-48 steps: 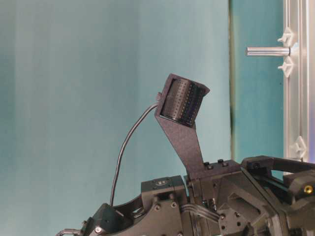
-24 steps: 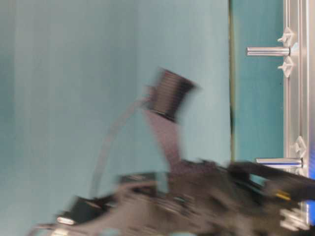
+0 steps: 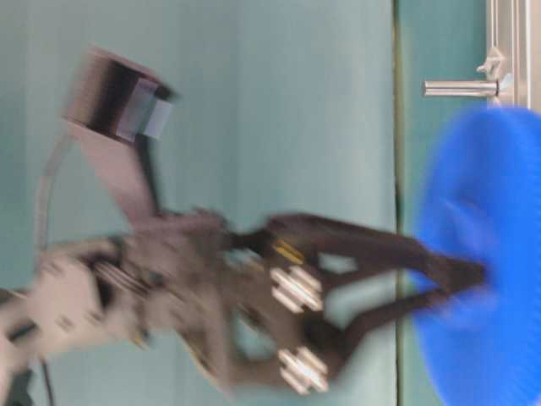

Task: Insert the large gear onto the shaft.
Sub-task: 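Lift the blue gear with the left gripper and carry it toward the rail, then move the gear over the right shaft, aligning its hole, then push the gear down onto the right shaft with the left gripper, then open the left gripper and raise it off the gear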

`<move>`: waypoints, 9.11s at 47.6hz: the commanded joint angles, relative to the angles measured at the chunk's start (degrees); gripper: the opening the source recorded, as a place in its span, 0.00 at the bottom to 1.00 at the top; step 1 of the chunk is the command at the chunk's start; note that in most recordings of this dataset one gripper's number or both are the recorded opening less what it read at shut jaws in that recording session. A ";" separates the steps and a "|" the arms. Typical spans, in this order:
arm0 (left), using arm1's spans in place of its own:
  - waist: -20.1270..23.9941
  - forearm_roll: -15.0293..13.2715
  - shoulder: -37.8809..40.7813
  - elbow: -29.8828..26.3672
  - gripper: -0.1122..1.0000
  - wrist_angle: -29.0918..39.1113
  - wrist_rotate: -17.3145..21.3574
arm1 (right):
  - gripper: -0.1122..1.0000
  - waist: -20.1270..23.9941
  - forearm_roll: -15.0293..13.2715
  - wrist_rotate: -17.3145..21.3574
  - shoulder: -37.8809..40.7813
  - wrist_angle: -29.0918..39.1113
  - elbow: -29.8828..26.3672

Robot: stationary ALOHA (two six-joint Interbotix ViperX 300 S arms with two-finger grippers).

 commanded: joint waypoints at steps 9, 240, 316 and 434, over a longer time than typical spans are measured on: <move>2.55 0.18 -2.90 -6.06 0.78 0.18 3.08 | 0.14 -0.18 -0.09 0.44 -0.53 0.35 -0.53; 16.17 0.18 16.08 -20.83 0.78 0.09 19.34 | 0.14 -0.09 -0.26 0.62 -3.69 2.64 -0.35; 13.36 0.35 16.79 -25.14 0.91 1.41 19.69 | 0.14 -0.09 -0.26 0.62 -3.69 2.64 -0.35; 11.43 0.18 12.83 -36.04 0.91 12.04 17.23 | 0.14 -0.18 -0.18 0.70 -3.96 2.64 -0.18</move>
